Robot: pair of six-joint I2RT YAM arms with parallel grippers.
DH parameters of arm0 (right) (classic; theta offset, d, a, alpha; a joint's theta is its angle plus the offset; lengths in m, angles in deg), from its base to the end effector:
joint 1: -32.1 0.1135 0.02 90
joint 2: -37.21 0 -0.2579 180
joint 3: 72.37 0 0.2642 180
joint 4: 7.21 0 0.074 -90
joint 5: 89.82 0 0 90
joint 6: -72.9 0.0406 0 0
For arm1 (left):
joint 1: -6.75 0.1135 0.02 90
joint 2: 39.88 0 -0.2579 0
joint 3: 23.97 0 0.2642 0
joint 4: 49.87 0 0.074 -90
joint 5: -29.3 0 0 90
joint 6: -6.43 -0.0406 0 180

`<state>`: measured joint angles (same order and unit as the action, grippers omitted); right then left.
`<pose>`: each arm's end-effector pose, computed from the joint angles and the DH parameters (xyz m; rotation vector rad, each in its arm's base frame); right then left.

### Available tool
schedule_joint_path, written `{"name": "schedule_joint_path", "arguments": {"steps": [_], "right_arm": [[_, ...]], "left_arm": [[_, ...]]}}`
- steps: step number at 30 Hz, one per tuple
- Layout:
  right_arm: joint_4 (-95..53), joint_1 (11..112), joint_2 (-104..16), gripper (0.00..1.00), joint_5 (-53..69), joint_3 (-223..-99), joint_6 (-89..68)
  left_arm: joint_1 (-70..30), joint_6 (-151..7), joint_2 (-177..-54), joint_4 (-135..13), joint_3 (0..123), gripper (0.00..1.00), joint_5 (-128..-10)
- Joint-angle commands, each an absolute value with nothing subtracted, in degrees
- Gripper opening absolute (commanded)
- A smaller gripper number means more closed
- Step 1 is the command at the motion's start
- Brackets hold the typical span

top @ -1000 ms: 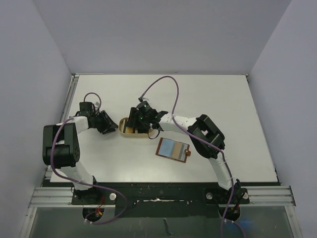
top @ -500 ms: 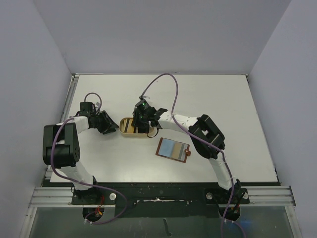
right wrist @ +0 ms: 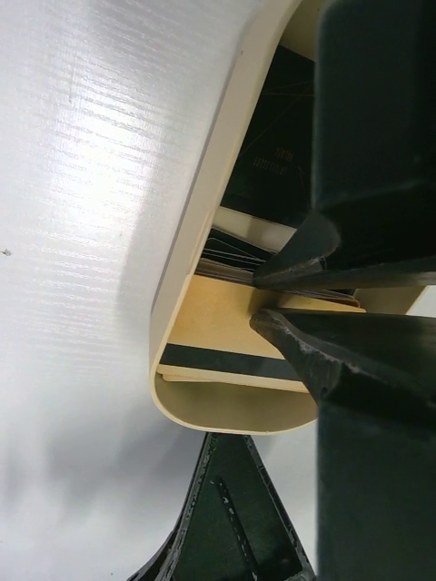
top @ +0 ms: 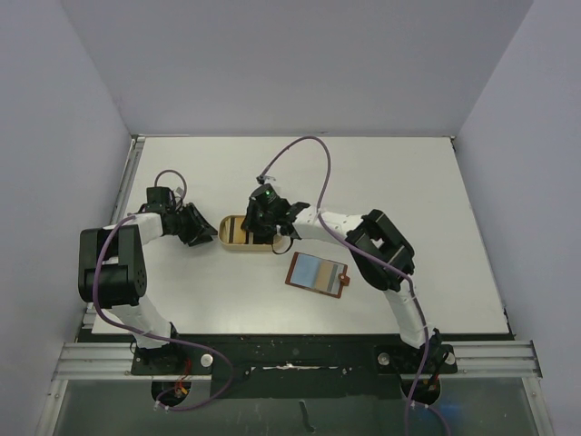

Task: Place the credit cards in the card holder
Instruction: Pick up the credit card from the storage box.

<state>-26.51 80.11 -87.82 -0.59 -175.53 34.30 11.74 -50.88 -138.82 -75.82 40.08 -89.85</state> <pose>0.3346 0.3709 0.1508 0.0800 2.4501 0.8381 0.3306 0.0090 0.1216 -0.6860 2.5652 -0.8338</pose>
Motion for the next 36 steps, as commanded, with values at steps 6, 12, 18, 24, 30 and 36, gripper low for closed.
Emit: {"name": "schedule_joint_path", "arguments": {"steps": [6,12,18,24,30,36], "right_arm": [[-26.5,78.3,-81.7,0.09,-2.1,-171.4,32.8],[-23.2,77.5,-79.8,0.11,0.2,-168.0,32.9],[-16.7,76.3,-76.0,0.00,4.0,-163.5,33.2],[-10.8,74.6,-71.2,0.00,9.3,-158.6,34.1],[-9.7,73.4,-66.0,0.00,11.3,-154.3,35.2],[-12.1,73.4,-60.6,0.00,9.5,-151.9,36.8]], "left_arm": [[11.8,-51.4,-139.2,-76.1,42.2,0.31,-89.0],[11.9,-51.3,-139.5,-76.2,42.3,0.31,-88.7],[12.9,-51.1,-137.8,-77.3,43.0,0.31,-87.8],[14.6,-51.0,-133.2,-79.2,44.6,0.31,-84.7],[15.2,-52.4,-127.6,-79.9,44.3,0.32,-83.1],[11.8,-56.0,-121.2,-80.0,43.1,0.31,-85.4]]}}
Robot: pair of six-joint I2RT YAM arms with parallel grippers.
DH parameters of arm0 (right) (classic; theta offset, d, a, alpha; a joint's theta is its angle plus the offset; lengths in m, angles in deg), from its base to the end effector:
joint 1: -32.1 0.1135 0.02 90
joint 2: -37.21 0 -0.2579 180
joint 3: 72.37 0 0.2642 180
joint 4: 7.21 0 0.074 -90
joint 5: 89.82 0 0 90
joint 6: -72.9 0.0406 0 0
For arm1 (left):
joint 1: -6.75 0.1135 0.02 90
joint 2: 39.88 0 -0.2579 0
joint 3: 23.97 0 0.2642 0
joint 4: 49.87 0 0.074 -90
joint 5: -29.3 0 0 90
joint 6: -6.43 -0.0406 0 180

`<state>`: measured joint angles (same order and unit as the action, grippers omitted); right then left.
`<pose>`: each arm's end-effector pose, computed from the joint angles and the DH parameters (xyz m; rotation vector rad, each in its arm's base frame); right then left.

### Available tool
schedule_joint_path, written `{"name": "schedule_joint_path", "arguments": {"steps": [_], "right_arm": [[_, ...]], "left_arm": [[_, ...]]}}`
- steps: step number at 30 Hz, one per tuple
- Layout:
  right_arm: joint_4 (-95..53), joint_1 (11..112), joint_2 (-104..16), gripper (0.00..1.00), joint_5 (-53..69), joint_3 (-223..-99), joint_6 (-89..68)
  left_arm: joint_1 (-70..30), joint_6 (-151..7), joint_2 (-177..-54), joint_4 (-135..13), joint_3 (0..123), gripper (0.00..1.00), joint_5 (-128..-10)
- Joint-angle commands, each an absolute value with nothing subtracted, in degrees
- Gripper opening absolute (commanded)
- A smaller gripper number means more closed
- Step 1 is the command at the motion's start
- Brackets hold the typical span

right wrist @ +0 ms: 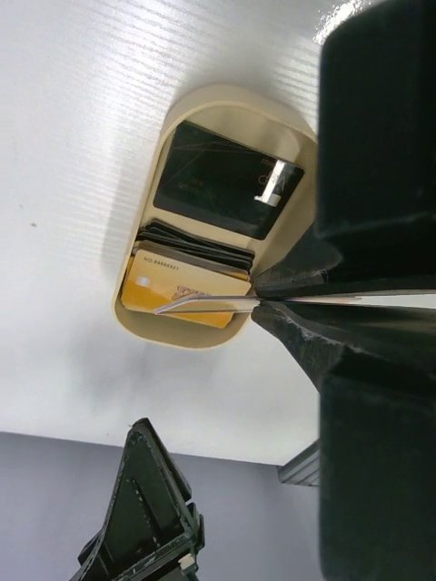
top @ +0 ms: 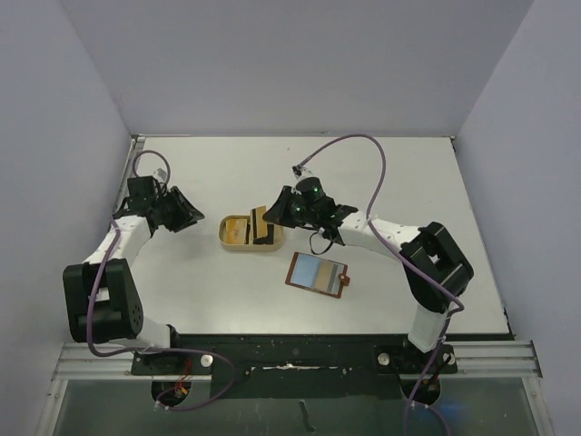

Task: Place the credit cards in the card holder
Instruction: Pick up the credit card from the storage box.

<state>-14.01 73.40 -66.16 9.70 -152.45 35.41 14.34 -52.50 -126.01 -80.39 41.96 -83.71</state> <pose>0.3118 0.2829 0.2028 0.1151 2.3062 1.1018 0.3203 0.0267 0.1934 -0.6481 2.3894 -0.6714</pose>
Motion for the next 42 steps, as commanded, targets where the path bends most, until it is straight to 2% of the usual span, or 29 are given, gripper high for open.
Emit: {"name": "schedule_joint_path", "arguments": {"steps": [1,7,11,14,22,32,35,38,42], "right_arm": [[-12.5,73.3,-60.1,0.00,9.5,-151.8,37.0],[-9.5,72.7,-56.8,0.00,11.8,-148.8,37.1],[-4.1,71.7,-53.7,0.00,14.7,-145.1,38.7],[0.2,70.8,-51.4,0.00,16.7,-141.8,40.6],[6.8,70.4,-47.8,0.00,19.1,-138.4,44.0],[11.5,70.5,-50.6,0.00,21.6,-139.1,47.3],[11.7,70.4,-51.3,0.00,21.9,-139.6,47.4],[11.7,70.3,-51.6,0.00,22.0,-139.3,47.6],[11.7,70.0,-51.7,0.00,22.0,-138.4,47.6]], "left_arm": [[10.9,-56.5,-120.1,-79.5,42.9,0.32,-86.9],[6.3,-53.6,-113.6,-76.7,40.8,0.34,-96.6],[6.2,-44.6,-110.3,-64.6,35.4,0.39,-109.5],[6.0,-37.0,-108.4,-54.7,31.5,0.41,-115.0],[5.0,-24.7,-108.3,-36.2,25.4,0.44,-119.6],[1.9,-16.0,-111.3,-22.6,21.8,0.44,-120.7],[1.3,-16.3,-111.6,-22.9,21.4,0.38,-120.4],[1.2,-16.2,-111.5,-22.7,21.1,0.26,-120.2],[1.3,-16.6,-111.2,-22.9,21.2,0.04,-119.7]]}}
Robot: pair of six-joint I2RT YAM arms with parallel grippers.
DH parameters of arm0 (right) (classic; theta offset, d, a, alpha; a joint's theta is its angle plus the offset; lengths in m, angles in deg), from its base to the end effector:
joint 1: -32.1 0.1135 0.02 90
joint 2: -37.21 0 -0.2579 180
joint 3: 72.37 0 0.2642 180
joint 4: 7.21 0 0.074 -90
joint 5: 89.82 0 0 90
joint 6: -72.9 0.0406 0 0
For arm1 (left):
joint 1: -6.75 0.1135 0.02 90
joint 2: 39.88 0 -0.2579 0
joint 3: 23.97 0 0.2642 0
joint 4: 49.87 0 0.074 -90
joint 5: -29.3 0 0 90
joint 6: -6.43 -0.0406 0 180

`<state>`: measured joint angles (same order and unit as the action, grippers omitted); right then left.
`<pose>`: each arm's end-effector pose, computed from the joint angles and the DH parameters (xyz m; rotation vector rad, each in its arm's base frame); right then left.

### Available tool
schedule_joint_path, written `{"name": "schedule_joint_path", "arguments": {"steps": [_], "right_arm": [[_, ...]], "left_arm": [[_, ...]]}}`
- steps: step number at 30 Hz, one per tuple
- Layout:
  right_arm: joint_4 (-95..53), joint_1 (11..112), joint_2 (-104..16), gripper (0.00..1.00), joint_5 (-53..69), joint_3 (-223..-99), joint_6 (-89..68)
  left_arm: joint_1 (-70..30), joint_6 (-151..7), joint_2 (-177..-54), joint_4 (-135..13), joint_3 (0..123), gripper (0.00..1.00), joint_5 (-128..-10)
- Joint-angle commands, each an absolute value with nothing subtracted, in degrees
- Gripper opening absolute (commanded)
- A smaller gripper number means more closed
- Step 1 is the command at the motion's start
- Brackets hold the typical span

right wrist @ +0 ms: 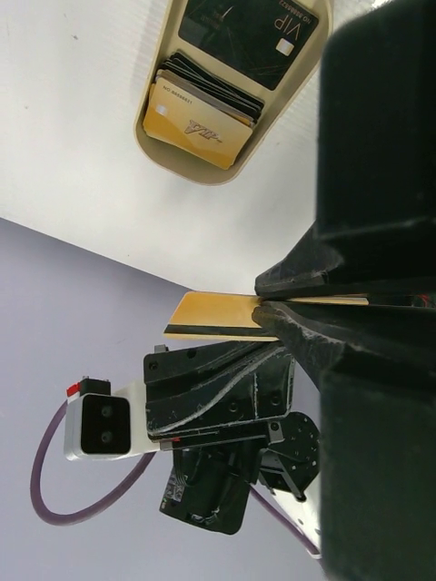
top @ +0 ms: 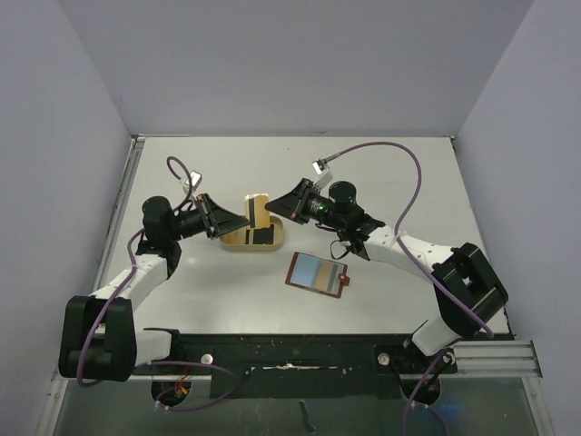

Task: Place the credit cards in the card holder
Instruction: Pick up the credit card from the storage box.

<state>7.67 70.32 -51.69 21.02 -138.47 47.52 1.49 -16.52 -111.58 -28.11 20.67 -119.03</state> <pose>0.2813 0.2399 0.2535 0.1430 1.9930 1.5689 0.2649 -0.0591 0.2294 -0.1343 1.9541 -1.7255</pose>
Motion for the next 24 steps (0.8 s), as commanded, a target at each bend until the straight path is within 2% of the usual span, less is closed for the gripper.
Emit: {"name": "schedule_joint_path", "arguments": {"steps": [1,17,18,21,24], "right_arm": [[11.7,69.7,-51.6,0.00,22.0,-138.0,47.8],[14.3,66.6,-50.6,0.00,24.7,-134.1,48.8],[14.6,66.5,-50.9,0.02,25.4,-134.3,48.8],[14.8,66.9,-51.8,0.22,26.7,-135.6,48.8],[15.6,67.2,-52.8,0.26,27.1,-135.8,49.6]], "left_arm": [[1.3,-16.9,-111.2,-23.1,21.1,0.00,-119.5],[1.7,-20.5,-113.1,-26.2,21.6,0.00,-120.3],[1.7,-20.5,-113.2,-25.9,21.6,0.00,-120.4],[1.6,-19.7,-113.2,-24.2,21.5,0.00,-120.7],[1.6,-19.5,-112.9,-23.8,21.4,0.00,-120.8]]}}
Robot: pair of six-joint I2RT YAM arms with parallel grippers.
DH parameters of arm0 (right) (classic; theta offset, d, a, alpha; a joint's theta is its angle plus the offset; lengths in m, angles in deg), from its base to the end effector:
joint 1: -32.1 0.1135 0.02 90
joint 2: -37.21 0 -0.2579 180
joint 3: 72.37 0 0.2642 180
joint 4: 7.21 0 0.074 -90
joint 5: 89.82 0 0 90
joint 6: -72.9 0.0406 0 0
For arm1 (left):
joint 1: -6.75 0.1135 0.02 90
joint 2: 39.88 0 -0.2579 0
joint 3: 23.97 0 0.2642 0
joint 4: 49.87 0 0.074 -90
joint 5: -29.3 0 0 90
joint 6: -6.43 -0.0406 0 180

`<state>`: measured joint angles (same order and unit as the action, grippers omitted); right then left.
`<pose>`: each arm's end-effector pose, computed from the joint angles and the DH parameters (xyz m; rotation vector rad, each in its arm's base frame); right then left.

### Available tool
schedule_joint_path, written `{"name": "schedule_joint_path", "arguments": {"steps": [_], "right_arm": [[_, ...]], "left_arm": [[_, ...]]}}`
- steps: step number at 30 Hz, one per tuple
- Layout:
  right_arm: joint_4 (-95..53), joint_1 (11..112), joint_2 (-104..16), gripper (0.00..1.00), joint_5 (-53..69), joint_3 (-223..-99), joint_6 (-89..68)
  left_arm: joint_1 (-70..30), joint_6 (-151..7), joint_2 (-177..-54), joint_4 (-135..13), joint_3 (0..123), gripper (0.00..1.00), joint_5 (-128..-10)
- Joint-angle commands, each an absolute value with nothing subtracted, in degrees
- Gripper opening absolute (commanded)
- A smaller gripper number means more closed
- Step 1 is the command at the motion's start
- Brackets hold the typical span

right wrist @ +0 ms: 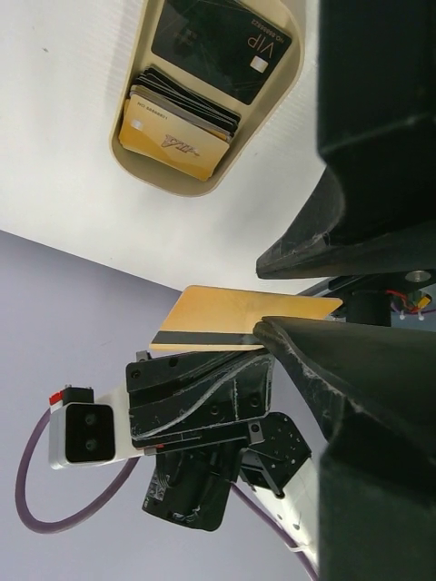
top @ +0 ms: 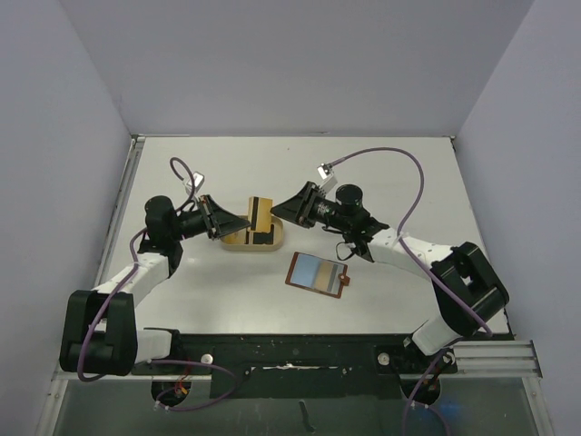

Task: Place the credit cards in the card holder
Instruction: Pick up the credit card from the storage box.

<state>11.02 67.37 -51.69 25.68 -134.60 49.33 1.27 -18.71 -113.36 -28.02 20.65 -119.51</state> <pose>0.2843 0.2225 0.2365 0.1602 2.0188 1.6136 0.2678 -0.0606 0.2216 -0.1100 1.9719 -1.7148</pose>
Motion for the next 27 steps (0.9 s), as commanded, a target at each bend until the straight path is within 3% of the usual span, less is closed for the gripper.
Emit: {"name": "schedule_joint_path", "arguments": {"steps": [1,12,19,27], "right_arm": [[16.2,67.2,-53.1,0.26,27.5,-135.7,49.9],[17.8,68.8,-56.1,0.37,28.8,-137.8,50.6],[20.8,68.8,-57.0,0.33,29.9,-137.3,52.1],[17.3,67.7,-55.4,0.15,29.3,-136.3,50.1]], "left_arm": [[1.6,-19.5,-112.8,-23.8,21.3,0.00,-120.8],[1.5,-17.3,-113.4,-20.3,20.3,0.00,-121.0],[1.6,-18.3,-113.8,-21.3,19.4,0.00,-120.9],[3.8,-23.1,-113.8,-28.1,20.5,0.00,-120.9]]}}
